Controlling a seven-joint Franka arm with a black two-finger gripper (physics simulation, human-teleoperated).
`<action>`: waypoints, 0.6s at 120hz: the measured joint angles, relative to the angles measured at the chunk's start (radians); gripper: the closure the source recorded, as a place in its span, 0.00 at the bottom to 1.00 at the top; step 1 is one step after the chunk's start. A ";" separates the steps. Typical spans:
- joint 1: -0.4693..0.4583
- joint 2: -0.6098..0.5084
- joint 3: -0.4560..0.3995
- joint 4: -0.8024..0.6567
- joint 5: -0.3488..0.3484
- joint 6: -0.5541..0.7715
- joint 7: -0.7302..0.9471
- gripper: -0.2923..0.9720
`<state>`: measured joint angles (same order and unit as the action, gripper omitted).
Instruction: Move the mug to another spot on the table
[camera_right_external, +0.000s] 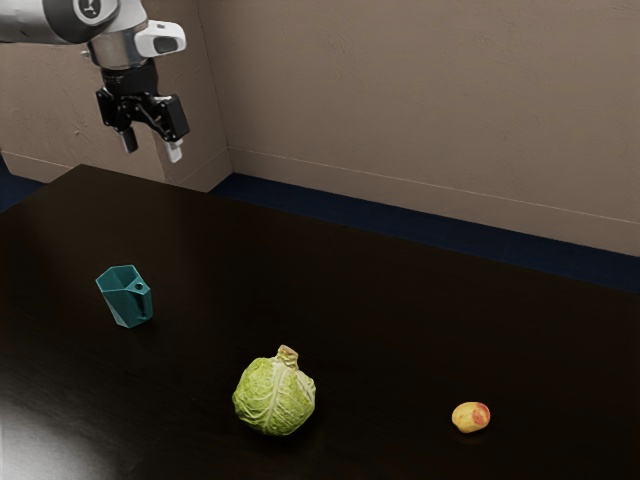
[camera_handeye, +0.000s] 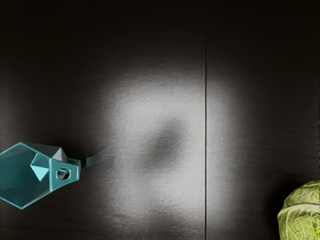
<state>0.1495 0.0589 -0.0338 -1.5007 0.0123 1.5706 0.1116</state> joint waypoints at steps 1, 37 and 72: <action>0.000 0.000 0.000 0.000 0.000 0.000 0.000 0.23; -0.004 -0.003 0.008 0.000 -0.003 0.000 0.012 0.23; -0.051 -0.006 0.001 -0.006 0.005 -0.004 0.233 0.23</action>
<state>0.0987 0.0533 -0.0327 -1.5068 0.0173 1.5670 0.3441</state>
